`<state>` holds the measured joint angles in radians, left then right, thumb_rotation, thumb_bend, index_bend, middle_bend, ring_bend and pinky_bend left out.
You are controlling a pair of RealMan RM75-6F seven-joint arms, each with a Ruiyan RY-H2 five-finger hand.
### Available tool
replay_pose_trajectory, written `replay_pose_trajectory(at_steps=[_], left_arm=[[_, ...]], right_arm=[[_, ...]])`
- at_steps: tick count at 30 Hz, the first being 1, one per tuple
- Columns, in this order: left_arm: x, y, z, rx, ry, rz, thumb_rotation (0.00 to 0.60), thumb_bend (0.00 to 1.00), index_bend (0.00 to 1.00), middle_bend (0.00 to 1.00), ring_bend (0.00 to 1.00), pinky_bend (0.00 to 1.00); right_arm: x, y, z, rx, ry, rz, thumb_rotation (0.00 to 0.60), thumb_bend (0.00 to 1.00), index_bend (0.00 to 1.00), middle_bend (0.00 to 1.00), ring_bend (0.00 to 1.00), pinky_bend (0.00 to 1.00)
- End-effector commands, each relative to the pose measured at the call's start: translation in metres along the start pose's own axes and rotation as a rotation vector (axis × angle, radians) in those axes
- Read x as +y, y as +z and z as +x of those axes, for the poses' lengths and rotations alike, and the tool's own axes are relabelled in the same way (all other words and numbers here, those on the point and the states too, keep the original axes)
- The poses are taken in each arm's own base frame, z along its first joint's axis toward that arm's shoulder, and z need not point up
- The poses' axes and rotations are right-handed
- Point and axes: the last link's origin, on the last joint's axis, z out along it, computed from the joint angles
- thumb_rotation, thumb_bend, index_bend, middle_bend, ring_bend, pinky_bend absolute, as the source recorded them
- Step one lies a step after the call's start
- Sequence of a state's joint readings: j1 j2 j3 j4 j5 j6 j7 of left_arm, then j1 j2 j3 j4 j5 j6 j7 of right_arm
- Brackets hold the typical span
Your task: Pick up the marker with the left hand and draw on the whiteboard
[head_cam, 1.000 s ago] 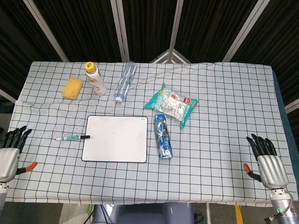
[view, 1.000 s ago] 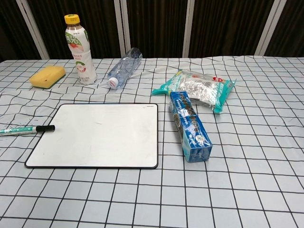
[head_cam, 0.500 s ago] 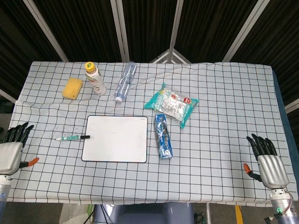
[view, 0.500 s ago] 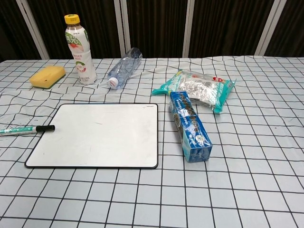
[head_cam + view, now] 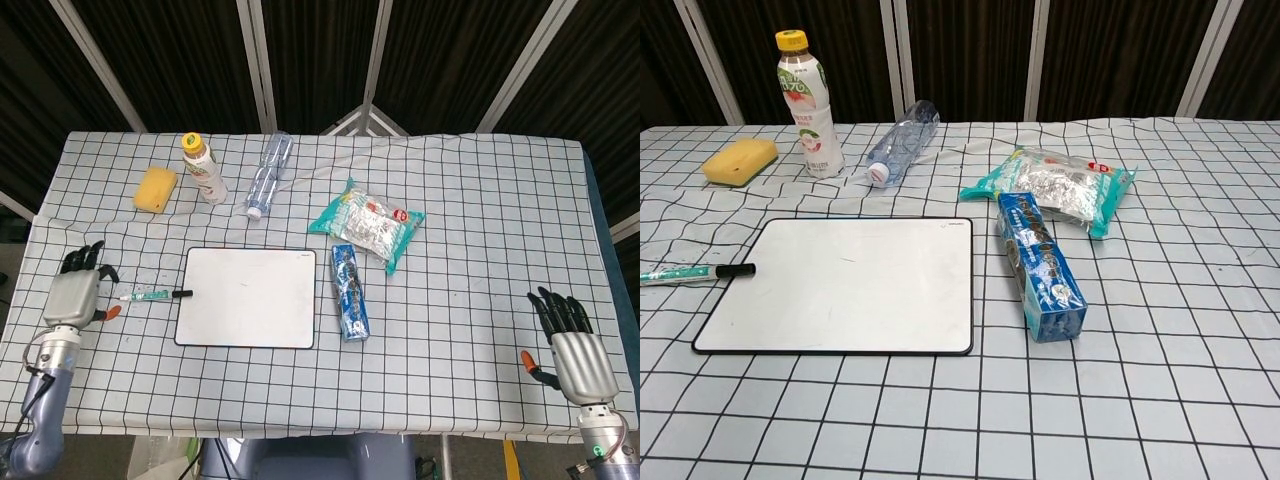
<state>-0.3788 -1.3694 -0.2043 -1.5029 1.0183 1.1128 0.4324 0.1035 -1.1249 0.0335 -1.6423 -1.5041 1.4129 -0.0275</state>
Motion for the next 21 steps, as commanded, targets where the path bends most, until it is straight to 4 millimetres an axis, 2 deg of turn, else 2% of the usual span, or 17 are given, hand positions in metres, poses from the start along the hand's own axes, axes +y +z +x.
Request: replay_pose_trajectory(at_steps=[1,7,21], left_arm=[[0.016,0.011,-0.014,-0.036,0.028,0.001,0.6,0.32,0.47,0.0,0.0,0.0],[0.027,0.019,-0.027,-0.059,0.045,0.008,0.6,0.34,0.47,0.0,0.0,0.0],[0.046,0.032,-0.043,-0.094,0.043,0.016,0.6,0.44,0.46,0.0,0.0,0.0]], right_arm=[[0.0,0.0,0.0,-0.001,0.002,0.0,0.6,0.35,0.0,0.0,0.0,0.0],[0.0,0.0,0.0,-0.002,0.006,0.0,0.6,0.35,0.0,0.0,0.0,0.0],[0.0,0.0,0.0,-0.005,0.015,-0.004,0.6,0.35,0.0,0.0,0.0,0.0]])
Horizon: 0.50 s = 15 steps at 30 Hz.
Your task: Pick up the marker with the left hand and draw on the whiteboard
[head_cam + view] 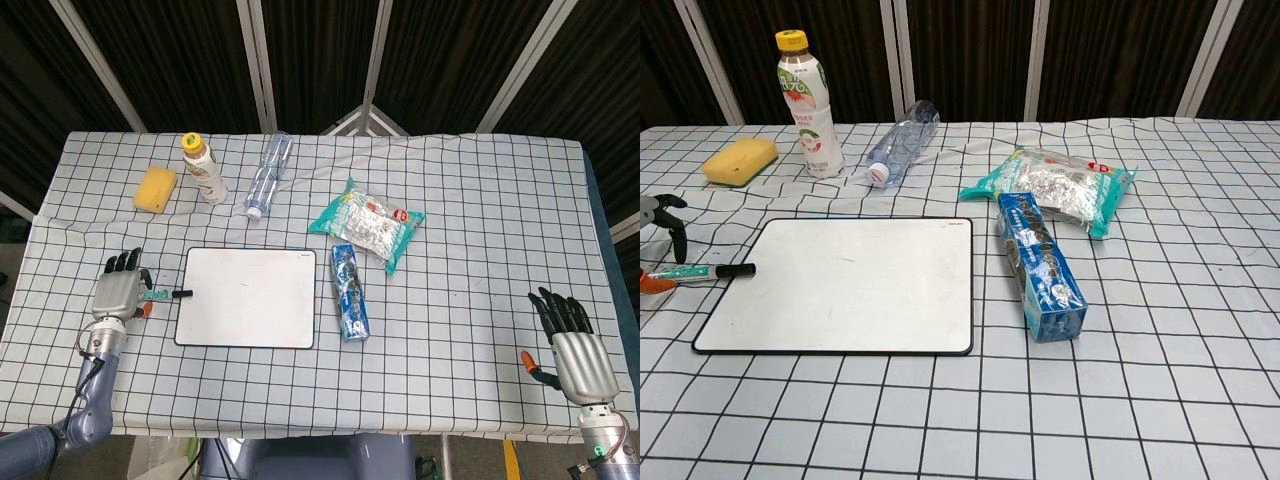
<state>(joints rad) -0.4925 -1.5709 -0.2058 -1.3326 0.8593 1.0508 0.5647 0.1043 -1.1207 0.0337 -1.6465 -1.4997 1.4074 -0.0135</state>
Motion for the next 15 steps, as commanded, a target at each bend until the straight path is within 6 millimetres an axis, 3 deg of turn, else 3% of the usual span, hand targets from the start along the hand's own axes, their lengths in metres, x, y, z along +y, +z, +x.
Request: replay_pose_trajectory(at_steps=[1,7,15], left_arm=[[0.002,0.002,-0.002,-0.006,0.002,0.002,0.6,0.44,0.46,0.0,0.0,0.0],[0.007,0.004,-0.005,-0.015,-0.01,0.007,0.6,0.5,0.48,0.0,0.0,0.0],[0.016,0.002,-0.005,0.01,-0.057,-0.018,0.6,0.6,0.62,0.06,0.0,0.0]], right_arm=[[0.0,0.0,0.0,-0.001,0.001,-0.001,0.6,0.35,0.0,0.0,0.0,0.0],[0.0,0.0,0.0,-0.002,0.003,0.0,0.6,0.35,0.0,0.0,0.0,0.0],[0.0,-0.001,0.0,-0.001,0.004,-0.002,0.6,0.35,0.0,0.0,0.0,0.0]])
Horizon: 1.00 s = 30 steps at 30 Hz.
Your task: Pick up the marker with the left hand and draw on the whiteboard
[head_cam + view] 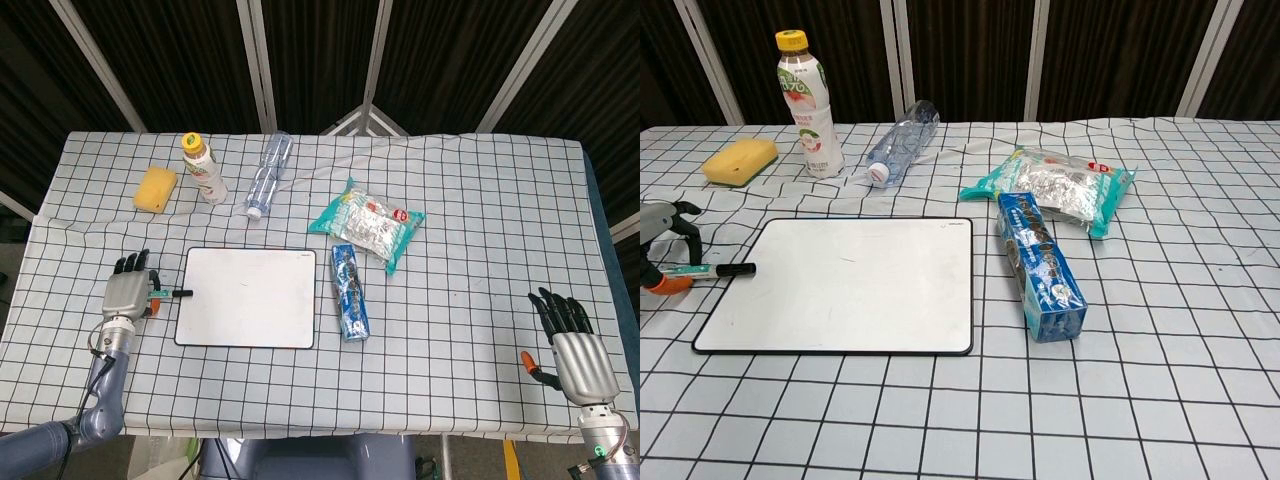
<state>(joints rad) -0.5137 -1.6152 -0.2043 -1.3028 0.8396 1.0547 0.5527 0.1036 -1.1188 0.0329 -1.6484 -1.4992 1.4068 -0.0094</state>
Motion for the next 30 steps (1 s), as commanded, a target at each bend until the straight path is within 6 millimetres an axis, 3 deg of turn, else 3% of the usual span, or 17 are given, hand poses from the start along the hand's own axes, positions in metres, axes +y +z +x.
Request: replay_pose_trajectory(at_steps=[1,9,15,23,30], left_arm=[[0.005,-0.004,0.003,0.027,-0.044,-0.023,0.6,0.61,0.63,0.07,0.0,0.0],[0.017,-0.025,0.031,0.149,-0.184,-0.161,0.6,0.61,0.66,0.1,0.0,0.0],[0.045,-0.033,0.041,0.164,-0.433,-0.315,0.6,0.59,0.66,0.11,0.0,0.0],[0.096,-0.025,0.024,0.061,-0.69,-0.474,0.6,0.58,0.66,0.11,0.0,0.0],[0.128,-0.021,0.004,-0.006,-0.749,-0.521,0.6,0.58,0.66,0.11,0.0,0.0]], right_arm=[[0.0,0.0,0.0,0.0,0.0,-0.001,0.6,0.35,0.0,0.0,0.0,0.0],[0.0,0.0,0.0,-0.001,0.003,0.0,0.6,0.35,0.0,0.0,0.0,0.0],[-0.001,0.0,0.0,0.0,0.002,-0.001,0.6,0.35,0.0,0.0,0.0,0.0],[0.001,0.001,0.001,0.001,0.014,-0.01,0.6,0.35,0.0,0.0,0.0,0.0],[0.002,0.002,0.001,0.001,0.021,-0.014,0.6,0.35,0.0,0.0,0.0,0.0]])
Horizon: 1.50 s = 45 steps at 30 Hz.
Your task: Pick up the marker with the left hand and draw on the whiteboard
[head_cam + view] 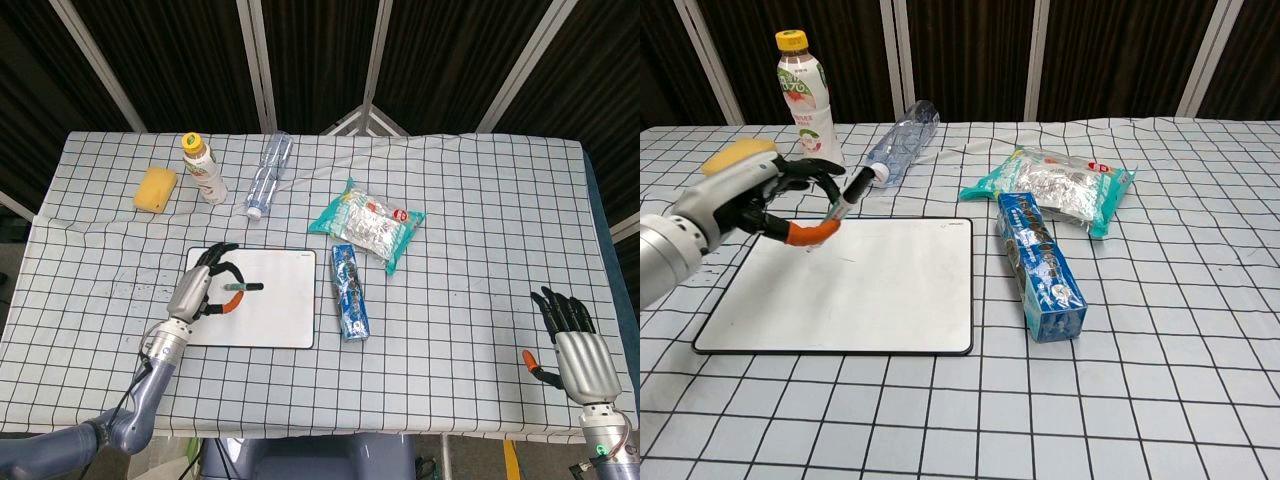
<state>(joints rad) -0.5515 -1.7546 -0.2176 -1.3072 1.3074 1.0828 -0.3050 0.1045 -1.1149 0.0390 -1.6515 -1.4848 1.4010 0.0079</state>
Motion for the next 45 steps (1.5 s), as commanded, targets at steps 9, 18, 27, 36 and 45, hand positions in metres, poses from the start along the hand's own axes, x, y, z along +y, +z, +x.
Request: replay_pose_trajectory(at_steps=[9,18,27,36,45], left_arm=[[0.014,0.016,-0.037,-0.062,-0.027,-0.042,0.6,0.58,0.67,0.11,0.0,0.0],[0.008,0.021,-0.034,-0.067,0.012,-0.049,0.6,0.58,0.67,0.12,0.0,0.0],[-0.018,0.032,-0.019,-0.074,0.054,-0.009,0.6,0.58,0.68,0.12,0.0,0.0],[-0.048,0.038,0.031,0.038,0.076,0.017,0.6,0.58,0.68,0.12,0.0,0.0],[-0.02,0.043,0.072,0.139,-0.011,-0.074,0.6,0.58,0.68,0.12,0.0,0.0]], right_arm=[[0.0,0.0,0.001,0.0,0.005,-0.001,0.6,0.35,0.0,0.0,0.0,0.0],[0.001,0.0,0.001,0.002,0.009,-0.003,0.6,0.35,0.0,0.0,0.0,0.0],[0.001,-0.001,0.001,0.01,0.02,-0.008,0.6,0.35,0.0,0.0,0.0,0.0],[0.001,-0.002,0.002,0.012,0.026,-0.017,0.6,0.35,0.0,0.0,0.0,0.0],[0.002,-0.003,0.003,0.013,0.036,-0.021,0.6,0.35,0.0,0.0,0.0,0.0]])
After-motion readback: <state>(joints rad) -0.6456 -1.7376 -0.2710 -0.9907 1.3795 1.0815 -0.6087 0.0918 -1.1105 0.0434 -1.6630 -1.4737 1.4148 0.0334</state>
